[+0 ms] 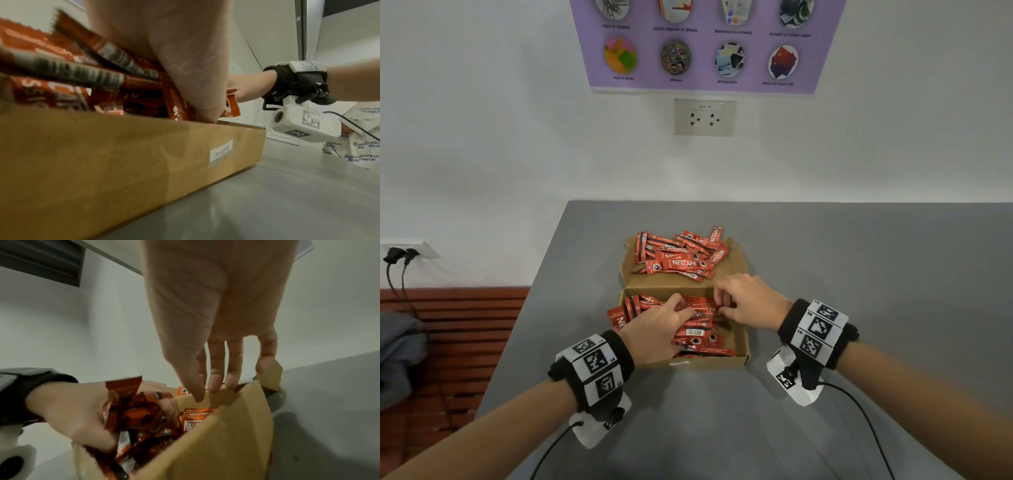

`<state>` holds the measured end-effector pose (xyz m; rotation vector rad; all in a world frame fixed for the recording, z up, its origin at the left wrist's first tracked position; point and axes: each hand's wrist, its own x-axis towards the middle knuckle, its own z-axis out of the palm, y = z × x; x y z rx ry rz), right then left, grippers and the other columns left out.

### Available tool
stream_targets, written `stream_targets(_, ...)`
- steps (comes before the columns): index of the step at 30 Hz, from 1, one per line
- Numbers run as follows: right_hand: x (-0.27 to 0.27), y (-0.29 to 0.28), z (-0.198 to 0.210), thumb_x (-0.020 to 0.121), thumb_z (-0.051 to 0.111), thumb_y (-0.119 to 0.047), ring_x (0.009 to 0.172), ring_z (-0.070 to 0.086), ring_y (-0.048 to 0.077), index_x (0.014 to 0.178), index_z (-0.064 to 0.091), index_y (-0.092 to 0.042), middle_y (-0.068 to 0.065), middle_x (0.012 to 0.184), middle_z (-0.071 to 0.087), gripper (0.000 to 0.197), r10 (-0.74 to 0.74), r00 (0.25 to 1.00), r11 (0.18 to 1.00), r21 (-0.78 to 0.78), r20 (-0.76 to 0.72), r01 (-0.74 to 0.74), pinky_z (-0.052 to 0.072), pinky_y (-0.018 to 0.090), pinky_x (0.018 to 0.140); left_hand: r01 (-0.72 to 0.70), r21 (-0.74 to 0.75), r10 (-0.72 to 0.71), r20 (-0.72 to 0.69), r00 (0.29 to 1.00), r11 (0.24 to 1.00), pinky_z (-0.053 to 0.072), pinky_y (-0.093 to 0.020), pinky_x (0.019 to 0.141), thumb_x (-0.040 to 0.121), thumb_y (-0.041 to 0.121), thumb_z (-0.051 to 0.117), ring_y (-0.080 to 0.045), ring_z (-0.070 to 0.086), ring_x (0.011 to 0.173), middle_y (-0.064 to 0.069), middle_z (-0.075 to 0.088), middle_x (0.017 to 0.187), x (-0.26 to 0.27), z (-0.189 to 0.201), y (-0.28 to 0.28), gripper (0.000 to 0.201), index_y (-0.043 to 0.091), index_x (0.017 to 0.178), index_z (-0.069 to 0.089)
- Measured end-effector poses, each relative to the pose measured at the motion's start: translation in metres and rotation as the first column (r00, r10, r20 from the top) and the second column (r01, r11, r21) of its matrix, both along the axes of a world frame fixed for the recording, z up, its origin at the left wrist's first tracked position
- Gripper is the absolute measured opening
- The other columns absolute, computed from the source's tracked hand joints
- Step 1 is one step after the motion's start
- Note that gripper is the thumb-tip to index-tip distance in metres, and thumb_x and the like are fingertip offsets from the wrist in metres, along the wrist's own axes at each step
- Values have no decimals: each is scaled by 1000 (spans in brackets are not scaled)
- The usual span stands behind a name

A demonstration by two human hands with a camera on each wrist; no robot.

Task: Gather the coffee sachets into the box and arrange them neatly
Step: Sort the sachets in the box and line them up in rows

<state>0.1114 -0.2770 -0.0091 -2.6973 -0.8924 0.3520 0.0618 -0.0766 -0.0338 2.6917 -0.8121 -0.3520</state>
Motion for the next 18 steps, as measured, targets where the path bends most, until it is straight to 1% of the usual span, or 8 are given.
stream_targets(3, 1, -5, -3, 88, 58, -17, 74, 52, 6, 88, 55, -20, -11, 82, 55, 5, 0, 1000, 999, 36, 16, -1, 47, 28, 73, -13, -31, 13, 3, 1000, 999, 44, -23, 96, 86, 29, 62, -16, 56, 104, -2, 36, 132, -1, 4, 2, 53, 16, 133, 42)
stream_targets(5, 1, -7, -3, 92, 53, -15, 74, 53, 5, 91, 57, -18, -11, 82, 55, 5, -32, 998, 993, 112, 45, 27, 48, 28, 74, -14, -64, 15, 8, 1000, 998, 46, -23, 95, 86, 27, 63, -15, 55, 104, -1, 37, 131, 0, 8, 4, 53, 16, 133, 42)
stream_targets(8, -2, -7, 4, 99, 41, -21, 81, 53, 4, 101, 57, -12, -9, 91, 56, 18, -131, 991, 935, 337, 31, 113, 42, 18, 73, -118, -129, 115, -29, 993, 985, 47, -18, 89, 86, 26, 62, -10, 53, 102, 3, 39, 126, 4, 20, 6, 50, 17, 132, 42)
stream_targets(11, -11, 0, 17, 99, 33, -35, 95, 55, 4, 117, 55, -13, -6, 108, 60, 36, -91, 995, 874, 481, 30, 65, 41, 9, 81, -246, -286, 213, -141, 967, 926, 52, -17, 77, 82, 18, 66, -7, 59, 88, 5, 56, 106, 11, 36, 4, 38, 13, 117, 53)
stream_targets(13, -15, 7, 22, 98, 41, -31, 97, 55, 2, 118, 56, -12, -6, 110, 59, 31, -31, 998, 872, 489, 50, 3, 43, 10, 84, -277, -389, 198, -229, 953, 879, 54, -18, 73, 79, 9, 67, -11, 64, 82, 1, 65, 95, 15, 44, -1, 28, 10, 105, 59)
stream_targets(15, -15, 12, 22, 93, 53, -15, 89, 55, 0, 108, 61, -8, -3, 103, 63, 18, -47, 996, 861, 509, 72, 4, 43, 8, 81, -291, -387, 194, -271, 943, 875, 54, -20, 75, 77, 8, 68, -14, 66, 84, -2, 68, 95, 16, 47, -4, 27, 9, 103, 61)
stream_targets(16, -13, 12, 23, 91, 56, -9, 83, 56, -2, 103, 63, -7, -2, 98, 64, 14, -71, 995, 847, 531, 70, 23, 43, 6, 77, -306, -387, 200, -292, 935, 870, 54, -20, 75, 77, 9, 69, -13, 67, 83, -1, 69, 95, 17, 47, -5, 27, 9, 103, 61)
stream_targets(18, -8, 9, 25, 89, 59, -5, 75, 58, -6, 98, 66, -7, -1, 92, 67, 12, -123, 991, 813, 578, 45, 75, 43, 3, 72, -342, -413, 202, -346, 916, 844, 53, -16, 72, 78, 8, 69, -7, 65, 78, 3, 69, 93, 18, 46, -4, 25, 13, 100, 59)
